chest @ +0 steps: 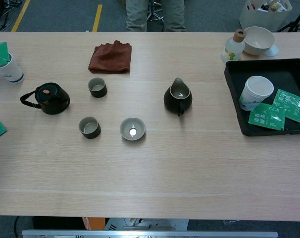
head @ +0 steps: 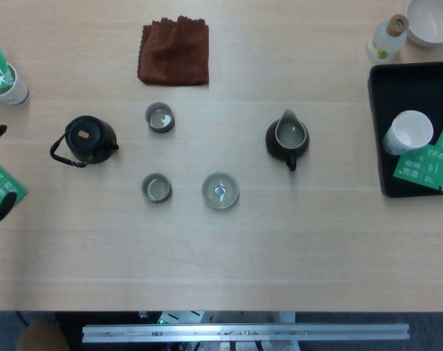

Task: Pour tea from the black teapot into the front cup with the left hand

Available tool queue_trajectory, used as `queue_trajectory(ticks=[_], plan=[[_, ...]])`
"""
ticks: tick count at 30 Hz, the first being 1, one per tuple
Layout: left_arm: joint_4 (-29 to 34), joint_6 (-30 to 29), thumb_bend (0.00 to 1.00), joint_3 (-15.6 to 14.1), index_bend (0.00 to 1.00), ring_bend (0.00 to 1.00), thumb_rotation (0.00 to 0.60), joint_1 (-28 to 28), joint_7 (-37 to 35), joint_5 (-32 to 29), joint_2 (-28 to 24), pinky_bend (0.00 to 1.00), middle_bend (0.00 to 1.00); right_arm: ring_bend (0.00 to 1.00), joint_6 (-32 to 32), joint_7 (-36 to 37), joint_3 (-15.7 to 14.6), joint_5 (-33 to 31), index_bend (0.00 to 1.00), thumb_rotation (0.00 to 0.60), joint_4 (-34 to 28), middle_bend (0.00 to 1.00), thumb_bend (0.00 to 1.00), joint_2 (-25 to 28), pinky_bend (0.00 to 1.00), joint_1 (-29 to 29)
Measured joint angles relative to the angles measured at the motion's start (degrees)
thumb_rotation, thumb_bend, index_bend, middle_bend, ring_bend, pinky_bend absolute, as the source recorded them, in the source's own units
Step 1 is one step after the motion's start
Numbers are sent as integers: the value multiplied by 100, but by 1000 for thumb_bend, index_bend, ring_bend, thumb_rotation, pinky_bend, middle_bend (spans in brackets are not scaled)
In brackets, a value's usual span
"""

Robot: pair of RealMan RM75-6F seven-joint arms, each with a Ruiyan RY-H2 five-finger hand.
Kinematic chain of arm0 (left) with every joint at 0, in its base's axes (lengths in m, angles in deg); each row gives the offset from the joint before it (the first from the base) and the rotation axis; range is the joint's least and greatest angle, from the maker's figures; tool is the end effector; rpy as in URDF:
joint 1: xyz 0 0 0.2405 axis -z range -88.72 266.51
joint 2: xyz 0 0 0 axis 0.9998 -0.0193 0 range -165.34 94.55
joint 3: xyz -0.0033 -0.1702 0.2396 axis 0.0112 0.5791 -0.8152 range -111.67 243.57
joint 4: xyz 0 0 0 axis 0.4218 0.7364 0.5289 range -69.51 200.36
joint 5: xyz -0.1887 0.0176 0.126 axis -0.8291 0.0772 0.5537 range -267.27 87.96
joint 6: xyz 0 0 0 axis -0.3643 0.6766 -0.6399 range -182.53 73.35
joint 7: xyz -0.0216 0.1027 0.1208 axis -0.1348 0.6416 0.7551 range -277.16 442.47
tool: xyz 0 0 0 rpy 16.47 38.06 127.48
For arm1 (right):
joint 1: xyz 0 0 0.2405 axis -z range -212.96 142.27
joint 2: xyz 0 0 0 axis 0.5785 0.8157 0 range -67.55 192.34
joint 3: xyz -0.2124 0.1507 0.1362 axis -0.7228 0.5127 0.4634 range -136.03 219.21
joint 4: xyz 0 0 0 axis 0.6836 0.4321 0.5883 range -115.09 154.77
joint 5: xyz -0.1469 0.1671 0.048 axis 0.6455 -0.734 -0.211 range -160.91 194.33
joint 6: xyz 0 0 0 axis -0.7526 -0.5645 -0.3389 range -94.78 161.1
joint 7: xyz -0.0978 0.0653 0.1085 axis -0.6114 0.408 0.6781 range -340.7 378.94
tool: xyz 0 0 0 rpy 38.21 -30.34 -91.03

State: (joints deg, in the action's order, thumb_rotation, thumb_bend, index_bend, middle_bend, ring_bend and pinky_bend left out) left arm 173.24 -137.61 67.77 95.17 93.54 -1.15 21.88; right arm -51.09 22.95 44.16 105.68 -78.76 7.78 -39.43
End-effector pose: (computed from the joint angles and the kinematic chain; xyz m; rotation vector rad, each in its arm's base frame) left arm -0.2921 0.1993 0.1661 -1.5013 -0.8700 -0.8941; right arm -0.3347 -0.1941 0.2005 1.4315 -0.9119 0.9202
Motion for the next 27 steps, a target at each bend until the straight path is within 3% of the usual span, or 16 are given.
queue_trajectory(ticks=[16, 27], plan=[[-410, 887, 218, 85, 150, 110, 600, 695, -444, 95, 131, 95, 174, 0, 3, -97, 50, -50, 211, 600, -131, 174, 0, 39, 0, -48], [-1139, 1649, 218, 68, 187, 112, 600, 1303, -713, 190, 515, 94, 197, 0, 34, -130, 27, -139, 211, 600, -127, 174, 0, 21, 0, -21]])
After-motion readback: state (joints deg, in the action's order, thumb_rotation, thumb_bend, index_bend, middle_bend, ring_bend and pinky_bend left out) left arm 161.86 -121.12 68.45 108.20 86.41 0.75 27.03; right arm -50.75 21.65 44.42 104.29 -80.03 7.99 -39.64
